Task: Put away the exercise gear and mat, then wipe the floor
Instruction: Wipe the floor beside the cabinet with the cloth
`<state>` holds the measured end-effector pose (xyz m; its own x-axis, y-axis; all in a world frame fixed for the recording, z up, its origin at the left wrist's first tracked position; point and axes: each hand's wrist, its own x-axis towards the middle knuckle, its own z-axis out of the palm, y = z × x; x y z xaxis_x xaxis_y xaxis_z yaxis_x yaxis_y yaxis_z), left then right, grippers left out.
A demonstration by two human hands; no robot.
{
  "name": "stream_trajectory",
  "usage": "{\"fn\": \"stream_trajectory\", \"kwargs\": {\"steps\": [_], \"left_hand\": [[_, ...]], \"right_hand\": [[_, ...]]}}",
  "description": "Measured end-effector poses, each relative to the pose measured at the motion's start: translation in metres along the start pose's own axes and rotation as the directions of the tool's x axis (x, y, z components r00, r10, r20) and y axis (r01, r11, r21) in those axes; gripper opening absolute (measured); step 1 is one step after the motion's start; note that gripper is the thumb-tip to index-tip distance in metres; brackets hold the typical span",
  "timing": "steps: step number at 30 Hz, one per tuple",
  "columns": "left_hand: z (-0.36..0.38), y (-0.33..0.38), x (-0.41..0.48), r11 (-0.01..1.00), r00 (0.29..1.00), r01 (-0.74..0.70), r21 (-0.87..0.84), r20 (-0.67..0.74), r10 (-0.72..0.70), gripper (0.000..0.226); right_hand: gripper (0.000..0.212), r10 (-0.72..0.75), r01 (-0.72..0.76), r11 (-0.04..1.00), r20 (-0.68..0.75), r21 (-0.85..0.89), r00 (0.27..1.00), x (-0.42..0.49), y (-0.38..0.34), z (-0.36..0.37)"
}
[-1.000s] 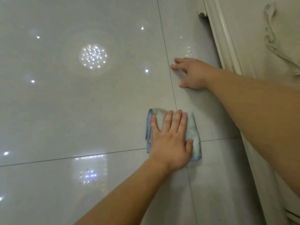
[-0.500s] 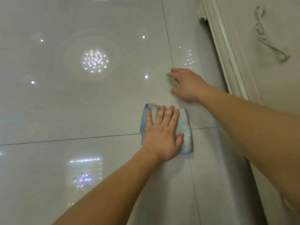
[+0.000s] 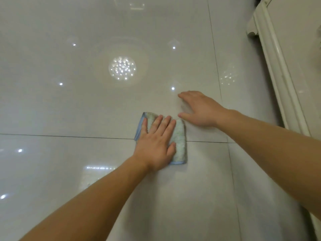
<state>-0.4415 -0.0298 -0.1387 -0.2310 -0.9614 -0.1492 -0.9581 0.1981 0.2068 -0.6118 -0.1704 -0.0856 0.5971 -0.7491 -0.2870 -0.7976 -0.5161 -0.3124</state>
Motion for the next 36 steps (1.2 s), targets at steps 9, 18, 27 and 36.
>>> {"fn": "stream_trajectory", "kwargs": {"steps": [9, 18, 27, 36], "left_hand": [[-0.014, -0.11, -0.049, 0.997, 0.997, 0.078, 0.024, -0.02, -0.078, 0.069], [-0.03, -0.22, -0.098, 0.986, 0.988, 0.156, 0.049, -0.021, -0.156, 0.069], [-0.044, -0.303, -0.139, 0.971, 0.973, 0.231, 0.066, -0.032, -0.229, 0.069], [-0.048, -0.336, -0.171, 0.959, 0.958, 0.285, 0.007, -0.026, -0.285, 0.069]], "right_hand": [[0.071, -0.136, 0.138, 0.99, 0.056, -0.035, 0.989, 0.037, -0.07, 0.021], [0.069, -0.313, 0.317, 0.947, 0.07, -0.051, 0.947, 0.083, -0.162, 0.046], [0.075, -0.44, 0.448, 0.893, 0.119, -0.049, 0.89, 0.109, -0.234, 0.076], [0.08, -0.418, 0.431, 0.9, 0.153, -0.062, 0.895, 0.106, -0.239, 0.09]]}}
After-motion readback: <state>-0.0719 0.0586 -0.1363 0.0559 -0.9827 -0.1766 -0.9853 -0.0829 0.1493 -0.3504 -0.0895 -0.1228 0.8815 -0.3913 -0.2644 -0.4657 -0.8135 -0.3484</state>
